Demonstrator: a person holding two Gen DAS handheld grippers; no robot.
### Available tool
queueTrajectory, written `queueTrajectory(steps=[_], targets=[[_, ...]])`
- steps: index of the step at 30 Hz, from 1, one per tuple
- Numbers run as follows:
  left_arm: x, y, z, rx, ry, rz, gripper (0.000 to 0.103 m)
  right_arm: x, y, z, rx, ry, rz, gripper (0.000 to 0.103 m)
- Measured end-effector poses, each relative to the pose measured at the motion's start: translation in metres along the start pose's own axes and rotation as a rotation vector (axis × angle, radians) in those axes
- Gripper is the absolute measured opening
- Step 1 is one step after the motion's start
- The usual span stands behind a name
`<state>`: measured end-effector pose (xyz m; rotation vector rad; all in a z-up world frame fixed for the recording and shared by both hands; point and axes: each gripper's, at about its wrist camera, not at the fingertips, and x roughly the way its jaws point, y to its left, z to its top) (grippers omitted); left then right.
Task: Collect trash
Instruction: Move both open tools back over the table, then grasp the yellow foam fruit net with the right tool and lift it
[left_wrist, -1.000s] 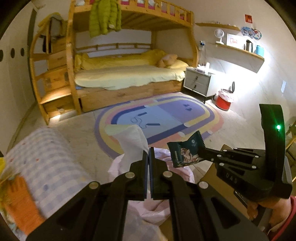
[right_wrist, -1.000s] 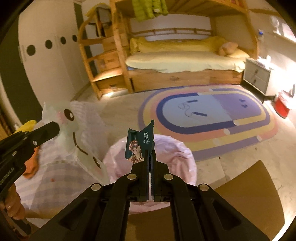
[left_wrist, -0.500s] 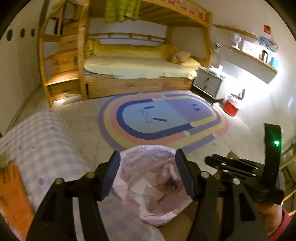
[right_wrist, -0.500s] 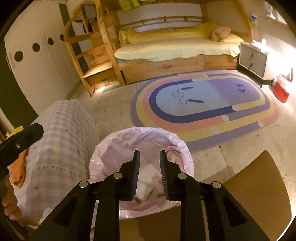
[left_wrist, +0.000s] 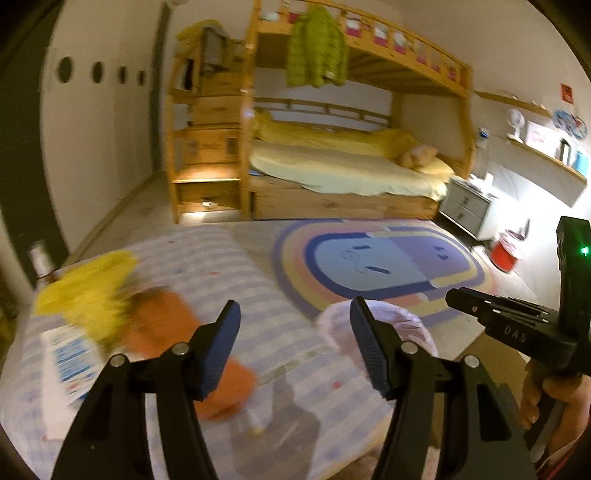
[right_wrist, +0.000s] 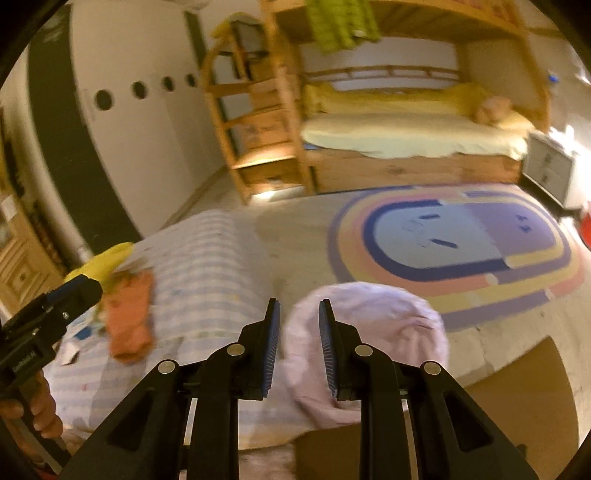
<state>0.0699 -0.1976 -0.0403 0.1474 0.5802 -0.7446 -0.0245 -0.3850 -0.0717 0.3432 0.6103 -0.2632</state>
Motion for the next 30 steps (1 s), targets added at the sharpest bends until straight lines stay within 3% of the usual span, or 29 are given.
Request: queueTrajectory(steps=[10, 15, 20, 30], targets=[[-0.068, 0.102, -0.032, -0.132, -0.018, 0.227, 0.064, 0.025, 0.117, 0.005, -0.170, 0.022, 0.168, 0.024], [-0.086, 0.154, -0.051, -0.234, -0.009, 0.334, 0.064, 0.038, 0.153, 0.008, -0.211, 0.039, 0.234, 0.024], [-0.091, 0.195, -0.061, -0.310, -0.010, 0.416, 0.064, 0.061, 0.182, 0.010, -0.245, 0.051, 0.284, 0.031], [-0.076, 0.232, -0.058, -0.317, 0.005, 0.498, 0.067, 0.093, 0.217, 0.008, -0.277, 0.083, 0.331, 0.039]])
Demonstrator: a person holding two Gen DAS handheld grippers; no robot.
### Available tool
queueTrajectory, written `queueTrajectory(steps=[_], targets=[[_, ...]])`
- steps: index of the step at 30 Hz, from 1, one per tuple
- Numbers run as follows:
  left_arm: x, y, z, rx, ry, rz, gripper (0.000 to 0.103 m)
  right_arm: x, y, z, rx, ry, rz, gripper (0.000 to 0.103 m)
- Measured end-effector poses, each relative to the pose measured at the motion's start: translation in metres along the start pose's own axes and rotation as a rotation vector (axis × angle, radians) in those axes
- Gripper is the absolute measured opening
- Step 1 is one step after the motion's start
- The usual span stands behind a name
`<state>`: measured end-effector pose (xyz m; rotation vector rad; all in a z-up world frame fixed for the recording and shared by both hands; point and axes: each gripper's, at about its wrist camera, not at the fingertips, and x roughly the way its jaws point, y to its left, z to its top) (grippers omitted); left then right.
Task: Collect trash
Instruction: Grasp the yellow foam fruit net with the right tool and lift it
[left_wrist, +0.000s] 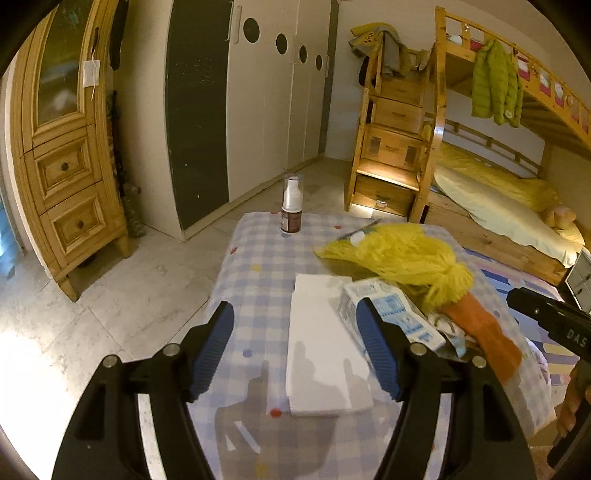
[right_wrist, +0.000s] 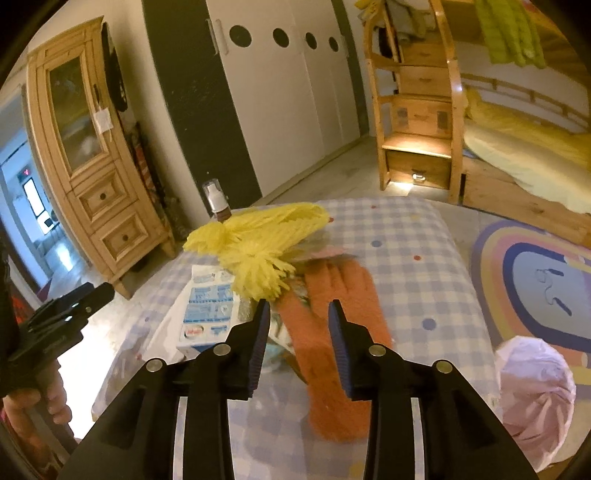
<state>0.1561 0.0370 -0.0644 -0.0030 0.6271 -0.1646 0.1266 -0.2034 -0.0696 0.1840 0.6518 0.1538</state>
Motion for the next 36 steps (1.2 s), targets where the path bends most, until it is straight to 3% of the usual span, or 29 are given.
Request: queueTrajectory(steps=[2, 7, 18, 19, 22, 26, 32, 36], targets=[[0.009, -0.003, 0.006, 0.007, 0.003, 0.010, 0.068, 0.007, 0.006, 0.010, -0.014, -0.017, -0.002, 0.049], [0.029, -0.005, 0.020, 0.021, 0.002, 0.035, 0.068, 0.034, 0.019, 0.034, -0.041, -0.014, 0.000, 0.061], [0.052, 0.003, 0.039, 0.012, 0.010, 0.066, 0.068, 0.092, 0.033, 0.042, -0.027, 0.126, -0.015, 0.062], [0.052, 0.006, 0.039, 0.000, 0.013, 0.062, 0.068, 0.095, 0.033, 0.042, -0.023, 0.139, -0.011, 0.060], [0.049, 0.013, 0.037, -0.017, 0.017, 0.047, 0.069, 0.099, 0.036, 0.037, -0.024, 0.172, -0.003, 0.035], [0.042, 0.014, 0.034, -0.015, 0.012, 0.058, 0.069, 0.083, 0.044, 0.036, -0.050, 0.102, 0.004, 0.019], [0.033, 0.011, 0.024, -0.033, 0.016, 0.035, 0.070, 0.030, 0.036, 0.039, -0.030, -0.132, 0.074, 0.017], [0.028, -0.005, 0.020, 0.002, 0.007, 0.023, 0.073, -0.003, 0.010, 0.037, 0.030, -0.256, 0.046, 0.017]])
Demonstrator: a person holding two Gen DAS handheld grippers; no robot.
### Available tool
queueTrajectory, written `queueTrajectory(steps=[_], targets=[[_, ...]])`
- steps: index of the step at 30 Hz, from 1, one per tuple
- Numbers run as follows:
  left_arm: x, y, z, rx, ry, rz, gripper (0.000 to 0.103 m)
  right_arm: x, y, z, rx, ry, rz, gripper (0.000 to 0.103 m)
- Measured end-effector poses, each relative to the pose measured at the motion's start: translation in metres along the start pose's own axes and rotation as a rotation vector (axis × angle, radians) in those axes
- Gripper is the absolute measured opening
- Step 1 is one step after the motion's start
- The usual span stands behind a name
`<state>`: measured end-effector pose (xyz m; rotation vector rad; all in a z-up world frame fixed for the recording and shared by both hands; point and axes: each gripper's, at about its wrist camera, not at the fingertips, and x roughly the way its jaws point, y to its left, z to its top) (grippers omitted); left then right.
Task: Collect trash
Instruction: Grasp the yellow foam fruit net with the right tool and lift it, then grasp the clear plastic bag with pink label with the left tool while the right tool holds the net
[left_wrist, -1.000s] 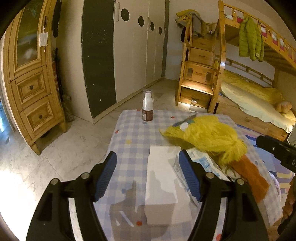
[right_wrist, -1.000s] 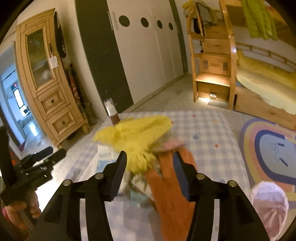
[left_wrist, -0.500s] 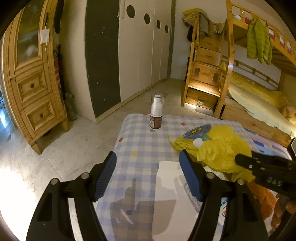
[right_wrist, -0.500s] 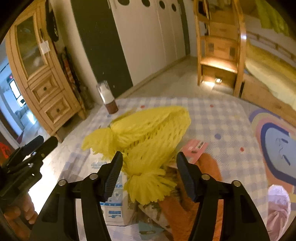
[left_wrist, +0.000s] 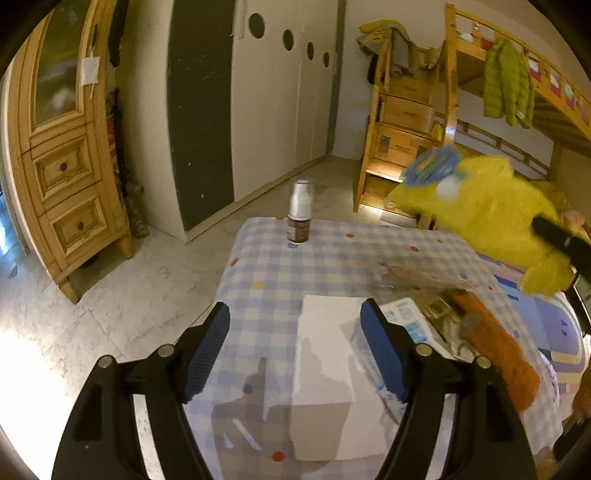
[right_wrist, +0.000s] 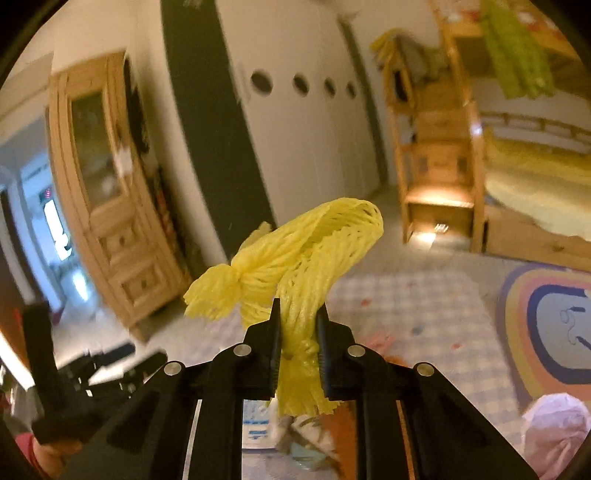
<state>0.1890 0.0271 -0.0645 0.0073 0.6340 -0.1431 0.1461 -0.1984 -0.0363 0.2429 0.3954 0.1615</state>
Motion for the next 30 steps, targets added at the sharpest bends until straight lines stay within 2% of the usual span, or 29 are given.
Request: queueTrajectory(steps=[6, 14, 20, 26, 30], targets=[[0.000, -0.037, -0.002, 0.066, -0.014, -0.059, 0.074, -0.014, -0.043, -0.001, 0.078, 0.009, -0.078, 0.017], [0.013, -0.087, 0.000, 0.137, 0.001, -0.114, 0.074, -0.023, -0.070, -0.003, 0.080, 0.005, -0.186, 0.017], [0.025, -0.114, 0.002, 0.161, 0.018, -0.139, 0.075, -0.024, -0.081, -0.005, 0.094, 0.013, -0.215, 0.017], [0.043, -0.153, 0.008, 0.230, 0.032, -0.200, 0.075, -0.024, -0.092, -0.006, 0.126, 0.025, -0.233, 0.017], [0.059, -0.175, 0.010, 0.276, 0.049, -0.212, 0.075, -0.023, -0.099, -0.005, 0.136, 0.032, -0.242, 0.017]])
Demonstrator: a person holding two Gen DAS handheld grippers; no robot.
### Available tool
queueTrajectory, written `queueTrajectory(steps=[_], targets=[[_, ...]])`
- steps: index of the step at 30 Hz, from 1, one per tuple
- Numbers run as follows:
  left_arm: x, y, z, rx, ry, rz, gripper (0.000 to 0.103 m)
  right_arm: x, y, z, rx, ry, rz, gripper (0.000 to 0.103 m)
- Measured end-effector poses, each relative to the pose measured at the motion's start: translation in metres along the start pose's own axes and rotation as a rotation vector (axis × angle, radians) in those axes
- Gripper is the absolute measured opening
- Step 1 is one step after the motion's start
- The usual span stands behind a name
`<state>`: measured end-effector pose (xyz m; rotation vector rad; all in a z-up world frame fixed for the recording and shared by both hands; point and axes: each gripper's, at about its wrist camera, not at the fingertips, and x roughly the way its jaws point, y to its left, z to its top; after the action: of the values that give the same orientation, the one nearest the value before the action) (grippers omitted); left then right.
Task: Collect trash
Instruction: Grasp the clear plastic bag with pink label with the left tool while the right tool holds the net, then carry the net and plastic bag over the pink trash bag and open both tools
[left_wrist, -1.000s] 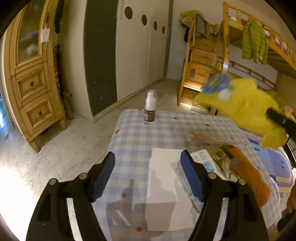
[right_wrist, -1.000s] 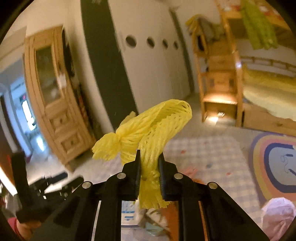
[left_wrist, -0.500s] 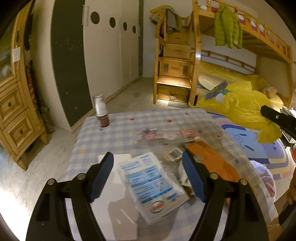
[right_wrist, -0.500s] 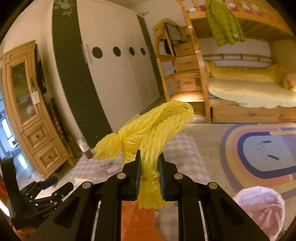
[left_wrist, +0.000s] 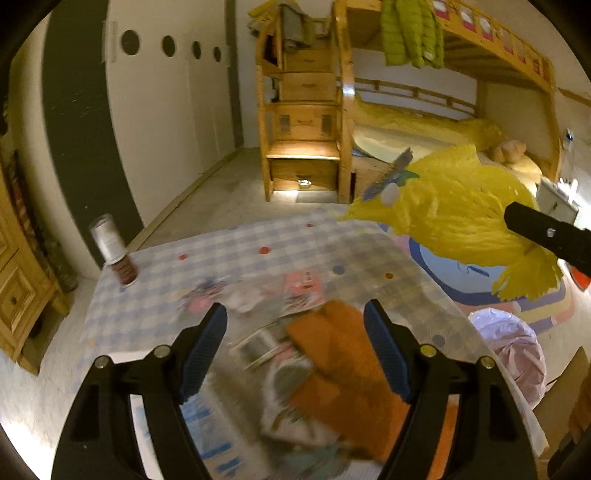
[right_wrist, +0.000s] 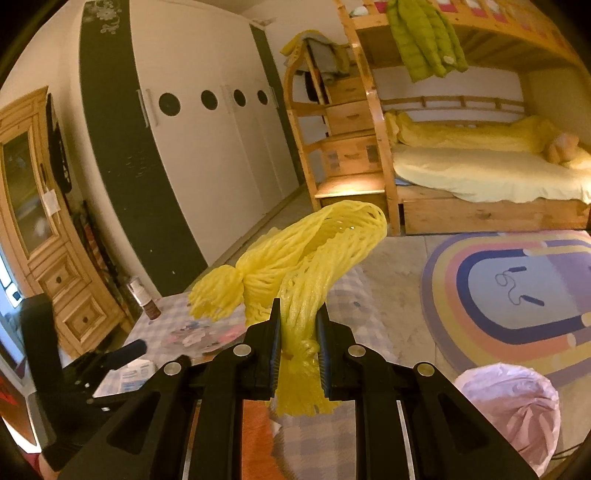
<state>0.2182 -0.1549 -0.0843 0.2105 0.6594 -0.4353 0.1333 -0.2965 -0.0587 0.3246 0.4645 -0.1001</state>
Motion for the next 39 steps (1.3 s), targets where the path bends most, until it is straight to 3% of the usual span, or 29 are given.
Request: queueTrajectory(steps=[12, 15, 17, 21, 26, 35, 39], targets=[[0.065, -0.009, 0.016, -0.011, 0.148, 0.079, 0.071, 0.012, -0.025, 0.007, 0.062, 0.043, 0.012, 0.018], [0.077, -0.009, 0.015, -0.010, 0.194, 0.092, 0.062, 0.015, -0.023, 0.006, 0.061, 0.055, 0.024, 0.018], [0.085, -0.008, 0.013, -0.017, 0.227, 0.089, 0.050, 0.015, -0.021, 0.006, 0.054, 0.059, 0.029, 0.018], [0.087, -0.006, 0.011, -0.021, 0.236, 0.098, 0.033, 0.015, -0.018, 0.005, 0.044, 0.059, 0.033, 0.018], [0.068, 0.003, 0.014, -0.073, 0.168, 0.035, 0.002, 0.014, -0.020, 0.005, 0.047, 0.056, 0.030, 0.018], [-0.023, 0.026, 0.020, -0.155, -0.104, -0.086, 0.000, 0.008, -0.018, 0.004, 0.068, 0.031, 0.030, 0.018], [-0.057, 0.028, 0.014, -0.164, -0.183, -0.124, 0.000, 0.004, -0.016, -0.001, 0.065, 0.026, 0.034, 0.018]])
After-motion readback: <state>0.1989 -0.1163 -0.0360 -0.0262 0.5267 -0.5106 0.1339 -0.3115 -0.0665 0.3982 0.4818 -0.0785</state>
